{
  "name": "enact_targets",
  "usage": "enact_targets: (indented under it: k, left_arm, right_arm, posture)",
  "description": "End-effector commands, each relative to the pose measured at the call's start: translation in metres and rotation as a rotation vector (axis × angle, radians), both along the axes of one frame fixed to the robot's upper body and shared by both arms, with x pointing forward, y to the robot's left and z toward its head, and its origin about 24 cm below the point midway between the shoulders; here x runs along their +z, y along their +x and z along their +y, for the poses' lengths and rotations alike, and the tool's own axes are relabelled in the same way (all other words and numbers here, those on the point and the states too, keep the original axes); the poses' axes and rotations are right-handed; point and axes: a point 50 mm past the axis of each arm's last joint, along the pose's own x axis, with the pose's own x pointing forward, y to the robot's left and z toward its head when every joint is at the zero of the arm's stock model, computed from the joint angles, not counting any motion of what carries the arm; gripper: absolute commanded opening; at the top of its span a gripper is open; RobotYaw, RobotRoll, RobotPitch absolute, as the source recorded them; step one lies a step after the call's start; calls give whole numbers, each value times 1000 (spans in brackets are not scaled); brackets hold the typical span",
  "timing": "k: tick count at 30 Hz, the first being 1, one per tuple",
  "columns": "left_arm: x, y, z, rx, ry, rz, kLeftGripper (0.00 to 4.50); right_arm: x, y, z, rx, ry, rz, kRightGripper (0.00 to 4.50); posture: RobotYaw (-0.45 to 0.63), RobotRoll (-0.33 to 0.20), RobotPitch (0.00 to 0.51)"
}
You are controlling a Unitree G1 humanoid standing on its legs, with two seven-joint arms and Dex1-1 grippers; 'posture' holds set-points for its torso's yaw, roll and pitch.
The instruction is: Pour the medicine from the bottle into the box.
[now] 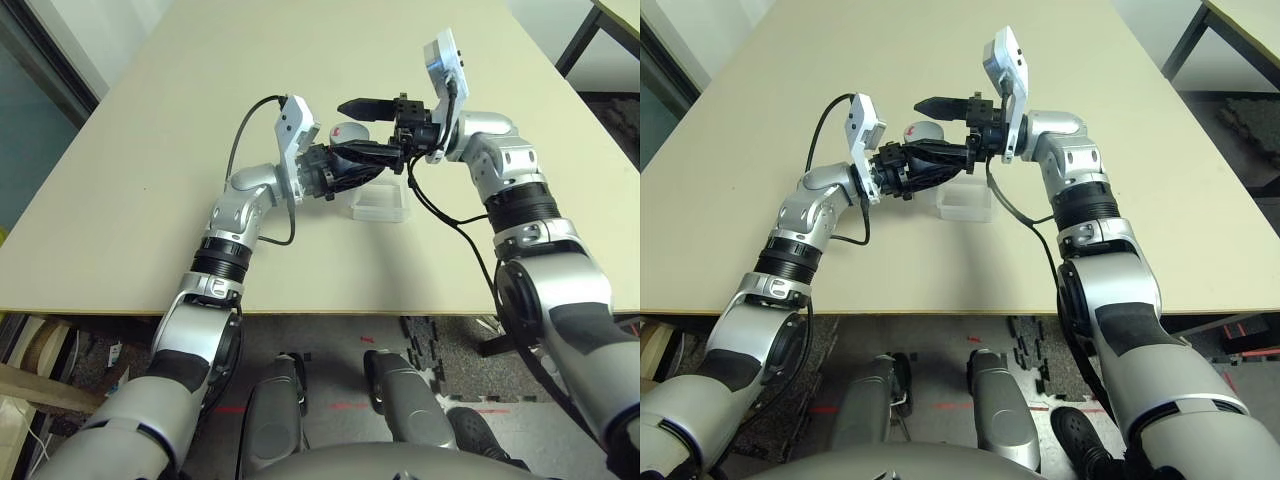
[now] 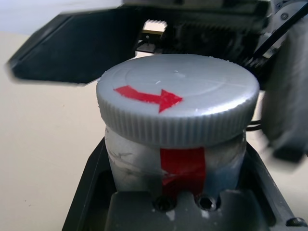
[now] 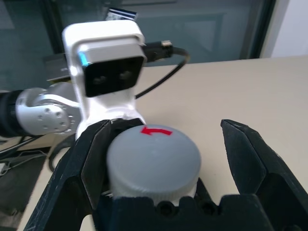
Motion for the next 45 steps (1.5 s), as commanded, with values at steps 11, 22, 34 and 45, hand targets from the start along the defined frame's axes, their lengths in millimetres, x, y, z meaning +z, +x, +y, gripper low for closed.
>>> enact_targets:
  k: [11, 22, 34, 45]
  left_arm:
    - [2, -2, -3, -19, 8, -14, 2640]
    - [2, -1, -2, -15, 9, -10, 2640]
    - [1, -1, -5, -24, 10, -8, 2640]
    - [0, -2, -5, -32, 14, -7, 2640]
  right_arm:
    - [1, 5, -44, -115, -42, -4, 4500]
    - [9, -13, -86, -24, -35, 42, 4500]
    - [7, -19, -53, 63, -3, 39, 4500]
    - [3, -12, -27, 83, -1, 16, 4500]
  posture:
    - [-211, 0, 146]
    - [-217, 0, 150]
    - [-224, 0, 149]
    - [-216, 0, 150]
